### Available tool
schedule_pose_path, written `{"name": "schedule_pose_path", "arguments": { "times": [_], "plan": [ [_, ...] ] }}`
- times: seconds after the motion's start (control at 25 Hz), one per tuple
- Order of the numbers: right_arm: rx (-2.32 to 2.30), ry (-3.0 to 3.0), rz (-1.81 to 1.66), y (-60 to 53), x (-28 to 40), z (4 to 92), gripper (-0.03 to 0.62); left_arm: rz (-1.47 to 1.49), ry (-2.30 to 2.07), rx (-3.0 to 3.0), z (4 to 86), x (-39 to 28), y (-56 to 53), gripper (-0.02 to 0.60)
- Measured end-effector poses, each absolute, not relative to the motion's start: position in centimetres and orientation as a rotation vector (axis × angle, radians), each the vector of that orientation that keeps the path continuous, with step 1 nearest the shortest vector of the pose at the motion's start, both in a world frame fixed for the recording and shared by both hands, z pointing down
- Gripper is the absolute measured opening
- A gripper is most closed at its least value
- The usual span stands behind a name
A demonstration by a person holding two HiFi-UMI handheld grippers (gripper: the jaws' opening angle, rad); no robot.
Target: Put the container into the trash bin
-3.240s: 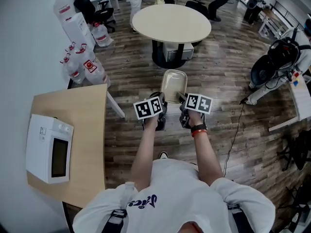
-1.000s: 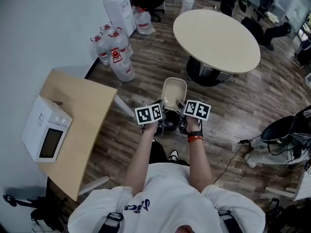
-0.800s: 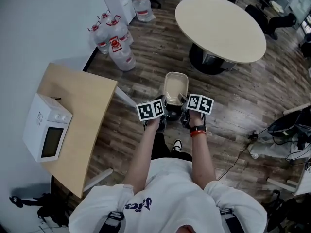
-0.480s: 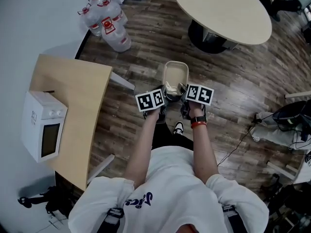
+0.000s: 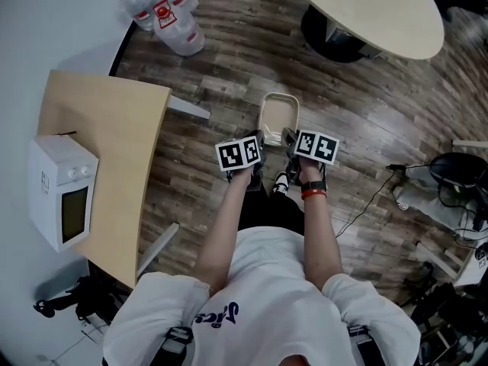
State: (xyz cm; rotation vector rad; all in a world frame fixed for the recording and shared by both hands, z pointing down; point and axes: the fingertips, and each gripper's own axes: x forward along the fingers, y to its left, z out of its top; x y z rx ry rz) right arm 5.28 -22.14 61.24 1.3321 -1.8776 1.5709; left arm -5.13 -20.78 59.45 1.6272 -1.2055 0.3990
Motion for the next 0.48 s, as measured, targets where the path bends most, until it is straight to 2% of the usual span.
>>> {"name": "schedule_pose_path", "arguments": {
  "times": [0.48],
  "plan": [
    [1.277,-1.821,1.639,-23.5,4.7,68.1,0.152,0.468,-1.19,1.555,66.2,-5.4,-22.1,0.06]
  ]
}}
